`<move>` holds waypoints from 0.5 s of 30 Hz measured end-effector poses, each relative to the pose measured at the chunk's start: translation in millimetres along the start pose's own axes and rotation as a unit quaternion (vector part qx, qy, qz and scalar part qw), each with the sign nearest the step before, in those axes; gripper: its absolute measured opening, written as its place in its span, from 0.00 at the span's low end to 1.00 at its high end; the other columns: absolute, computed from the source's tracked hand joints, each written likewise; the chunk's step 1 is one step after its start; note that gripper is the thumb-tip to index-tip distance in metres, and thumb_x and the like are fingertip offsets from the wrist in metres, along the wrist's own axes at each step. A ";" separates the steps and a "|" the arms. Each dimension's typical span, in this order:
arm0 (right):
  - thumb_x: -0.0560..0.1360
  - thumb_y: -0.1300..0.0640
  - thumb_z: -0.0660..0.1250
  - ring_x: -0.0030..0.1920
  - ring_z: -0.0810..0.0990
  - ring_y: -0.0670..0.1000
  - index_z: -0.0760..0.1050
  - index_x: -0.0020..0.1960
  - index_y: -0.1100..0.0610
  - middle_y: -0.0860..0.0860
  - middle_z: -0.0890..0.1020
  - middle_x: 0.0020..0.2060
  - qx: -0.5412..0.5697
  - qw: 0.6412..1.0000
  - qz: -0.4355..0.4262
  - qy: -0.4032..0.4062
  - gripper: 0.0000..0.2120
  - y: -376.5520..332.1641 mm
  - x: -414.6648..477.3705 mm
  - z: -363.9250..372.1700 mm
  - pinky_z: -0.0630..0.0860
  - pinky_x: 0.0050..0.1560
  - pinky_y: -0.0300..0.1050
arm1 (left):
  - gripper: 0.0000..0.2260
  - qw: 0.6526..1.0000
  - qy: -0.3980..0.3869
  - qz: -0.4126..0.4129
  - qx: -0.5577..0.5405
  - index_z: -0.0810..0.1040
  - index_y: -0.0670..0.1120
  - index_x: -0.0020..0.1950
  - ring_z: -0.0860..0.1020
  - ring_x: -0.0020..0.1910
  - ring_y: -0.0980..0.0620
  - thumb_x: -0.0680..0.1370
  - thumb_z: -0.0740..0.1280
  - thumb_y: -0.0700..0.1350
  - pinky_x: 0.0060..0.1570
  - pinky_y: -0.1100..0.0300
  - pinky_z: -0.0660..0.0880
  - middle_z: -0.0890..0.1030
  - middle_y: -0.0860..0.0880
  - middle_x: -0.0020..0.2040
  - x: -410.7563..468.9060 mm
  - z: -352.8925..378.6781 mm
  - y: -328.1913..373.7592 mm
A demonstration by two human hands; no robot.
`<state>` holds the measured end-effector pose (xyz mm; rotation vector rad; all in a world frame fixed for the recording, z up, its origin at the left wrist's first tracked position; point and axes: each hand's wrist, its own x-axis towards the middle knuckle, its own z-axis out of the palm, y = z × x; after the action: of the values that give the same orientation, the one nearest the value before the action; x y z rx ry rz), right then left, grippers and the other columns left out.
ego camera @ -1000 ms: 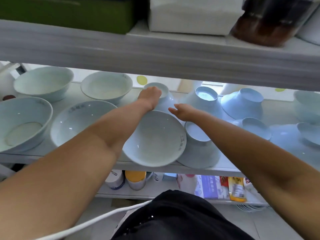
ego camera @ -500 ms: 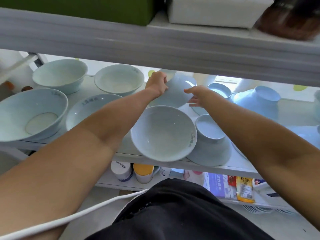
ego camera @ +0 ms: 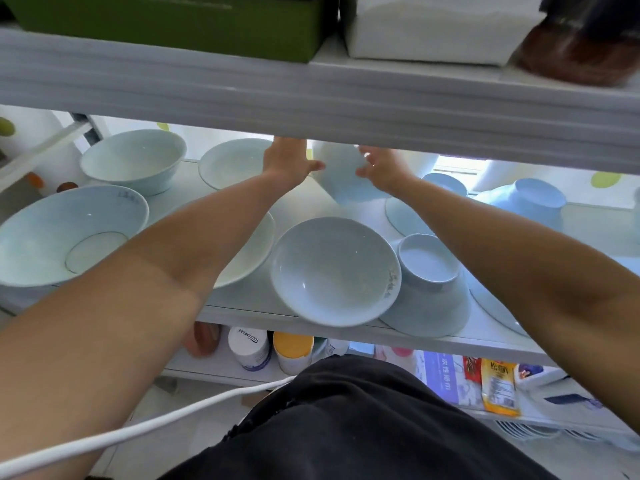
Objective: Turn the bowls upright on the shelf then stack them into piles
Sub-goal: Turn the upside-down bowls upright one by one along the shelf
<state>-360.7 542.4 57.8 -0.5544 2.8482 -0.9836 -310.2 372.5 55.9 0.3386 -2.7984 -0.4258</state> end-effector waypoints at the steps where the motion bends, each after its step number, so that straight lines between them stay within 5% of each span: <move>1: 0.74 0.63 0.65 0.48 0.74 0.53 0.77 0.58 0.60 0.56 0.76 0.46 -0.089 0.995 -0.054 0.003 0.13 -0.5 -4.2 2.1 0.66 0.46 0.41 | 0.30 1.000 0.002 0.007 0.004 0.66 0.42 0.70 0.67 0.69 0.41 0.74 0.69 0.55 0.62 0.49 0.68 0.70 0.42 0.69 -0.8 -0.6 -1.3; 6: 0.77 0.65 0.58 0.54 0.77 0.62 0.74 0.61 0.55 0.60 0.80 0.53 -0.295 0.942 -0.157 0.000 0.16 2.1 -26.6 15.7 0.72 0.53 0.50 | 0.31 0.981 -0.078 0.147 0.102 0.57 0.49 0.77 0.57 0.75 0.43 0.77 0.65 0.52 0.72 0.49 0.57 0.58 0.45 0.77 -7.5 3.5 -10.4; 9: 0.76 0.68 0.55 0.54 0.78 0.60 0.73 0.63 0.53 0.58 0.81 0.54 -0.304 0.942 -0.140 -0.005 0.19 2.9 -31.4 20.7 0.73 0.51 0.49 | 0.24 0.961 -0.144 0.171 0.166 0.54 0.48 0.78 0.47 0.78 0.48 0.82 0.54 0.51 0.76 0.49 0.50 0.49 0.47 0.79 -7.7 19.1 -18.8; 15: 0.74 0.71 0.53 0.61 0.74 0.59 0.73 0.65 0.54 0.57 0.76 0.61 -0.271 0.958 -0.062 -0.068 0.24 7.4 -31.3 28.4 0.72 0.56 0.50 | 0.22 0.956 -0.195 0.135 0.170 0.51 0.46 0.78 0.46 0.78 0.48 0.84 0.48 0.44 0.76 0.49 0.48 0.48 0.47 0.79 -11.9 33.9 -25.3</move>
<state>-328.5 542.6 29.4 -0.8107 2.9659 -0.1410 -305.2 360.9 13.8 -0.0734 -3.2422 0.0676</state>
